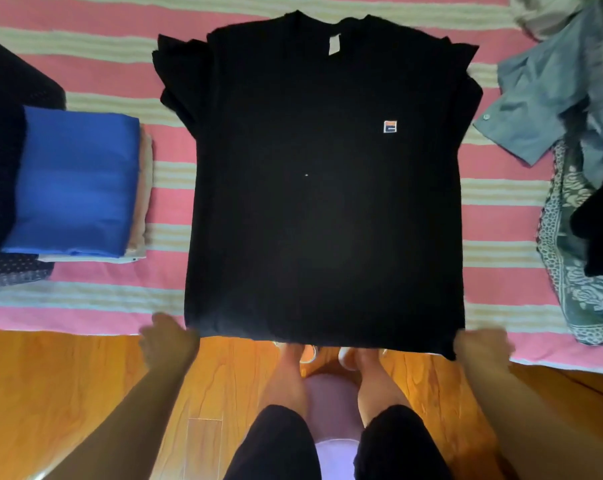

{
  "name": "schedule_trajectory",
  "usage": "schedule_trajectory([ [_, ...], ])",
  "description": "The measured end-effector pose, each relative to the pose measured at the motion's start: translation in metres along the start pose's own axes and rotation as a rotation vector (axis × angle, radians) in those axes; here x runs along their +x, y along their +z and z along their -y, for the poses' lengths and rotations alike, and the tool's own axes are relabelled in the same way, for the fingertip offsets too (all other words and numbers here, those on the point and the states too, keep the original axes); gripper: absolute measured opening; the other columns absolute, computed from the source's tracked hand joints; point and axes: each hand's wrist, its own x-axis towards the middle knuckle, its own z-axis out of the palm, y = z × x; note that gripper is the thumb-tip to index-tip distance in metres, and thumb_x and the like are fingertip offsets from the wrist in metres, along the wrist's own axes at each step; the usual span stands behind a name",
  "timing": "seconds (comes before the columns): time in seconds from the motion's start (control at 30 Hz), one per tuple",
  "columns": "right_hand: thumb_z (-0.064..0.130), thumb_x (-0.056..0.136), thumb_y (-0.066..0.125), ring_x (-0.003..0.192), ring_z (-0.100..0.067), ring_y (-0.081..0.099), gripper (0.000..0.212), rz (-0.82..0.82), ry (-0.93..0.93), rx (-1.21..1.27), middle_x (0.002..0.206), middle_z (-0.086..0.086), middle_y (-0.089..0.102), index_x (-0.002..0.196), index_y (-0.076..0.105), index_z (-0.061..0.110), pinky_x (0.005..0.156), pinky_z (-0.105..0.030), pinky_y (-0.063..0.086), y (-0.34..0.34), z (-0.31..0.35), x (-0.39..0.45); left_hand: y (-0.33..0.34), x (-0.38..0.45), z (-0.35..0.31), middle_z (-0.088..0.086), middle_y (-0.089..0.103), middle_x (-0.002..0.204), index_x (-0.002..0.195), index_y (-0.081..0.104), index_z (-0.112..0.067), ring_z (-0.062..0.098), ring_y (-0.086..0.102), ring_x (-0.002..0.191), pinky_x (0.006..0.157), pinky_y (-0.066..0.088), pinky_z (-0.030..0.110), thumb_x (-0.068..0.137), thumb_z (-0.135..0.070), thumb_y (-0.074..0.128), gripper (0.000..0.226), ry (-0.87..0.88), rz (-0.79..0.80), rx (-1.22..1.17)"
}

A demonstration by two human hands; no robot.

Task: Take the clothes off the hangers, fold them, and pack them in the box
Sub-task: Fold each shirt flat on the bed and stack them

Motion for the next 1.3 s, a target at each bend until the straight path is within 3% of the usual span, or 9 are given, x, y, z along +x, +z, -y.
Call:
schedule_trajectory([
  [0.07,0.01,0.094,0.063,0.1,-0.033,0.063,0.03,-0.139,-0.45,-0.046,0.116,-0.018,0.061,0.124,0.06,0.004,0.085,-0.041,0.054,0.001,0.055,-0.008,-0.009,0.007,-0.039,0.028,0.058,0.103,0.105,0.058,0.002,0.046,0.053,0.094,0.078,0.044,0.048,0.083,-0.004,0.063,0.022,0.309,-0.147,0.005],
  [0.17,0.016,0.096,0.065,0.097,-0.017,0.061,0.025,0.017,-0.963,-0.058,0.114,-0.004,0.064,0.121,0.067,0.015,0.084,-0.03,0.048,0.022,0.153,-0.031,-0.015,0.021,-0.105,0.021,0.057,0.115,0.117,0.062,-0.006,0.041,0.054,0.103,0.089,0.047,0.049,0.087,-0.005,0.062,0.029,0.725,-0.133,0.054],
  [0.3,0.025,0.094,0.068,0.116,-0.015,0.054,0.038,0.096,-1.262,-0.158,0.119,0.004,0.061,0.131,0.063,0.023,0.1,-0.035,0.048,0.073,0.258,-0.058,-0.012,0.05,-0.177,0.008,0.047,0.131,0.133,0.053,-0.021,0.03,0.051,0.115,0.095,0.049,0.044,0.097,-0.019,0.057,0.037,0.81,0.124,0.111],
  [0.57,0.032,0.091,0.072,0.107,-0.013,0.051,0.022,-0.221,-1.188,-0.04,0.106,0.009,0.063,0.113,0.07,0.028,0.091,-0.033,0.045,0.149,0.286,-0.054,-0.006,0.091,-0.206,-0.002,0.039,0.118,0.116,0.042,-0.034,0.022,0.055,0.095,0.086,0.055,0.047,0.096,-0.033,0.06,0.027,0.734,0.341,0.226],
  [0.83,0.027,0.103,0.051,0.101,-0.013,0.051,0.014,-0.068,-0.959,-0.082,0.105,0.004,0.055,0.111,0.061,0.021,0.09,-0.032,0.045,0.098,0.29,-0.044,-0.013,0.088,-0.231,0.006,0.04,0.126,0.118,0.039,-0.029,0.026,0.057,0.098,0.092,0.053,0.047,0.097,-0.036,0.058,0.029,0.573,0.404,0.4],
  [1.0,0.018,0.104,0.045,0.085,-0.03,0.062,0.017,-0.117,-0.625,-0.218,0.094,-0.01,0.06,0.107,0.056,0.006,0.075,-0.04,0.048,0.002,0.181,0.049,-0.007,0.059,-0.26,0.019,0.031,0.146,0.141,0.027,-0.016,0.041,0.043,0.129,0.103,0.042,0.052,0.1,-0.036,0.051,0.052,0.424,0.325,0.556],
  [1.13,0.019,0.102,0.044,0.099,-0.03,0.067,0.021,0.142,-0.525,-0.732,0.093,-0.006,0.06,0.099,0.061,0.009,0.082,-0.034,0.051,-0.06,0.034,0.074,-0.006,0.017,-0.282,0.018,0.035,0.143,0.14,0.032,-0.012,0.04,0.044,0.129,0.104,0.043,0.053,0.1,-0.035,0.051,0.05,0.404,0.306,0.603],
  [1.2,0.021,0.102,0.048,0.108,-0.025,0.064,0.015,0.191,-0.462,-0.768,0.105,-0.004,0.061,0.111,0.058,0.014,0.083,-0.032,0.049,-0.085,0.015,0.074,-0.003,-0.006,-0.303,0.018,0.039,0.139,0.138,0.037,-0.012,0.04,0.048,0.124,0.101,0.045,0.052,0.1,-0.032,0.052,0.045,0.462,0.338,0.541],
  [1.3,0.006,0.093,0.054,0.12,-0.032,0.051,0.058,0.027,-0.527,-0.69,0.137,-0.014,0.042,0.146,0.036,0.021,0.092,-0.041,0.05,-0.106,0.078,0.094,0.002,-0.024,-0.354,0.015,0.039,0.137,0.143,0.039,-0.015,0.039,0.049,0.12,0.097,0.047,0.05,0.099,-0.027,0.053,0.048,0.606,0.297,0.44],
])
